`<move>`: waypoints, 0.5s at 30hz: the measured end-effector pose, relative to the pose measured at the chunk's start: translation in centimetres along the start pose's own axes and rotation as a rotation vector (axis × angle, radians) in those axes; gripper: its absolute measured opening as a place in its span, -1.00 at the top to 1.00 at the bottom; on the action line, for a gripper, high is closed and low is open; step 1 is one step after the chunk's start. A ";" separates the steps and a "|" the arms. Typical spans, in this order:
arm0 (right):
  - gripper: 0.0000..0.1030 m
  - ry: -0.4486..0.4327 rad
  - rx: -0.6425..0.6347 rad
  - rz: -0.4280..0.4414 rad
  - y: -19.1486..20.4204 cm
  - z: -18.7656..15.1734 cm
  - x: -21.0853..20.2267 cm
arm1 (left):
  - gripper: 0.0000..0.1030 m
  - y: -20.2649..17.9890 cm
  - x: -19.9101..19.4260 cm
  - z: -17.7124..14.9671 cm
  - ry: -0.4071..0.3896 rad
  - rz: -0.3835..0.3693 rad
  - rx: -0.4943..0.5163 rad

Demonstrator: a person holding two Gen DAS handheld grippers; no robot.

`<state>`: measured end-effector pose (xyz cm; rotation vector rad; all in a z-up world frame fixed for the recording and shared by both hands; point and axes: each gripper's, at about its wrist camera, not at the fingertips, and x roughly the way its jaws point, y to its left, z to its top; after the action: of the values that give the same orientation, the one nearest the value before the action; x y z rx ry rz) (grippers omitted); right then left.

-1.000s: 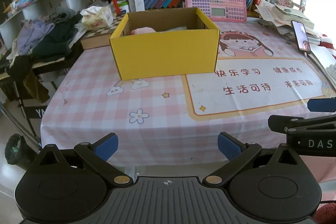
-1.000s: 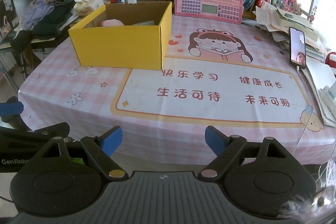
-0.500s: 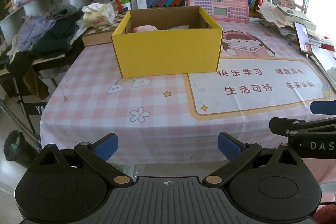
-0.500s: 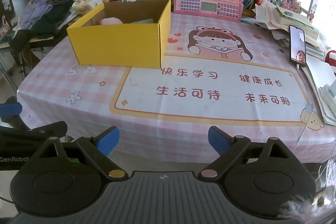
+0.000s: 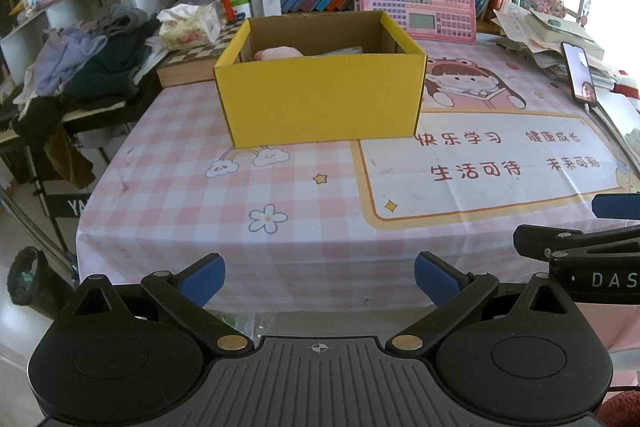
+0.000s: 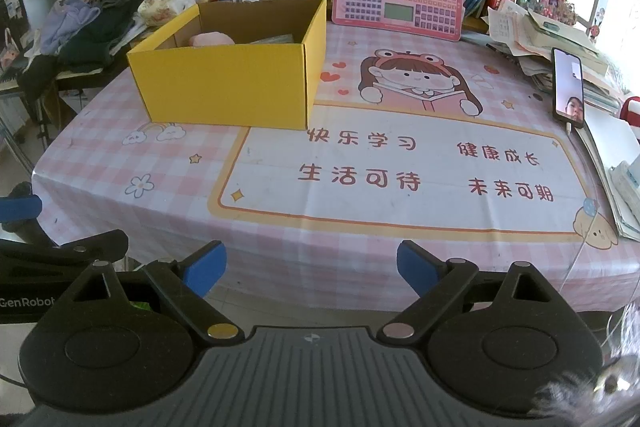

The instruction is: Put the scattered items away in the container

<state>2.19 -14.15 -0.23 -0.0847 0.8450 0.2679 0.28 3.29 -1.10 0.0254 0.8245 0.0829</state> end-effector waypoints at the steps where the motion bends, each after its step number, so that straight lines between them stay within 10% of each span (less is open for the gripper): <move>1: -0.80 0.000 -0.001 0.001 0.0 0.0 0.0 | -0.98 0.0 0.0 0.0 0.000 0.001 0.000; 15: -0.80 0.002 -0.001 0.002 0.0 0.0 0.1 | -0.98 0.0 0.2 0.0 0.002 0.009 0.003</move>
<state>2.27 -14.08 -0.30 -0.0853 0.8474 0.2707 0.39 3.30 -1.22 0.0314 0.8266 0.0900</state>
